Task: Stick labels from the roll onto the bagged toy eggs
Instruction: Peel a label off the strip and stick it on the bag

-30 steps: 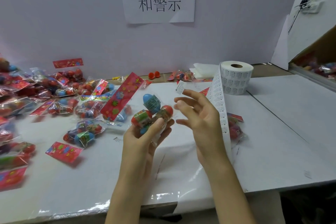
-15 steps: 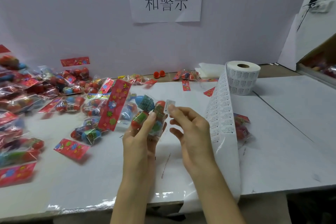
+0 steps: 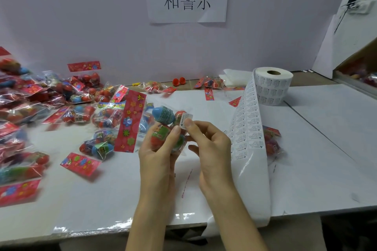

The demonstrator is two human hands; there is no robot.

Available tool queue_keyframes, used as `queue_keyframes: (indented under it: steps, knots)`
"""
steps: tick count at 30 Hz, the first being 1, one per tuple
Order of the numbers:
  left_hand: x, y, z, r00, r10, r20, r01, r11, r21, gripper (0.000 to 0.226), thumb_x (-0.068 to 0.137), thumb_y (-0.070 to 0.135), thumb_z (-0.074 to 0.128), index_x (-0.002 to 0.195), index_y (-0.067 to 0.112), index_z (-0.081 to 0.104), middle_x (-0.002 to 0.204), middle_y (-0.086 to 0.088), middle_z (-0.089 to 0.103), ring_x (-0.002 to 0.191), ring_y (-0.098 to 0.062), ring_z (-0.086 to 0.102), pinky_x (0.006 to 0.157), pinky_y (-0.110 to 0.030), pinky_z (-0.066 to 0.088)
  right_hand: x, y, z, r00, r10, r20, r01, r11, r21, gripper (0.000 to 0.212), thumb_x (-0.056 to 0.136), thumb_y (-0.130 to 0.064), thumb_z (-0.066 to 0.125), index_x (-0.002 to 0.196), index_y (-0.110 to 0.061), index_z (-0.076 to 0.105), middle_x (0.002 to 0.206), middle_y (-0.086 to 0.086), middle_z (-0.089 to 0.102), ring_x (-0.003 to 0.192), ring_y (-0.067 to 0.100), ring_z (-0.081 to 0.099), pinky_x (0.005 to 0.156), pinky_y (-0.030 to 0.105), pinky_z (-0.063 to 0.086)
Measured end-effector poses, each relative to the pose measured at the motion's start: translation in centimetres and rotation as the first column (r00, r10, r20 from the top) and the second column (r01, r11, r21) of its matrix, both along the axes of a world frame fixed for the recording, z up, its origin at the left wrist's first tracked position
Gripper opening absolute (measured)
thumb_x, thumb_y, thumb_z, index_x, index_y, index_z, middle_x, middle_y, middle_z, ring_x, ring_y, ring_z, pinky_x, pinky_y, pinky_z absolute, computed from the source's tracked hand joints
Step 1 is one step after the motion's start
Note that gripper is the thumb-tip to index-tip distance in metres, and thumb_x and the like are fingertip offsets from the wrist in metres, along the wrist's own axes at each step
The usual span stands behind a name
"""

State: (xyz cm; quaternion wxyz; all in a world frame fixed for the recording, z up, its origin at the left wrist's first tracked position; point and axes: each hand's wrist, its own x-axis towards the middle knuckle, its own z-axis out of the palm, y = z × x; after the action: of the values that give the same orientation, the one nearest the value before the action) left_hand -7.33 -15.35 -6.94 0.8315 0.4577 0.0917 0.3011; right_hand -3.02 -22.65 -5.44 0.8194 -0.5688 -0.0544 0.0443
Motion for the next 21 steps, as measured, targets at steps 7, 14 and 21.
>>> queue_keyframes:
  steps: [7, 14, 21]
  knots:
    - [-0.01, -0.15, -0.09, 1.000, 0.012, 0.011, -0.013, 0.996, 0.094, 0.044, 0.079, 0.027, 0.077, 0.122, 0.018, 0.071, 0.114, -0.004, 0.078, 0.107, -0.019, 0.074, 0.080, -0.020, 0.058, 0.19, -0.03, -0.35, 0.997, -0.058, 0.051, 0.059, 0.998, -0.009, 0.017, 0.084, -0.022, 0.082, 0.069, -0.022, 0.075, 0.072, -0.004, 0.074, 0.069, 0.012, 0.069, 0.061, 0.017, 0.052]
    - [0.12, 0.23, -0.27, 0.998, 0.043, -0.040, -0.035, 0.984, 0.174, 0.047, 0.079, 0.022, 0.080, 0.124, 0.014, 0.069, 0.113, -0.010, 0.076, 0.107, -0.026, 0.073, 0.090, -0.036, 0.054, 0.35, -0.01, -0.70, 0.987, -0.116, 0.107, 0.119, 0.993, -0.025, 0.019, 0.083, -0.021, 0.083, 0.066, -0.021, 0.073, 0.065, -0.006, 0.072, 0.060, 0.005, 0.065, 0.058, 0.012, 0.047]
    - [-0.11, 0.44, -0.18, 0.999, 0.040, -0.032, -0.032, 0.976, 0.217, 0.044, 0.080, 0.020, 0.082, 0.122, 0.015, 0.070, 0.112, -0.007, 0.077, 0.106, -0.022, 0.074, 0.084, -0.027, 0.057, 0.89, -0.43, -0.85, 0.993, -0.044, 0.110, 0.044, 0.999, -0.004, 0.024, 0.077, -0.019, 0.087, 0.058, -0.023, 0.073, 0.060, -0.005, 0.070, 0.057, 0.004, 0.062, 0.060, 0.012, 0.048]
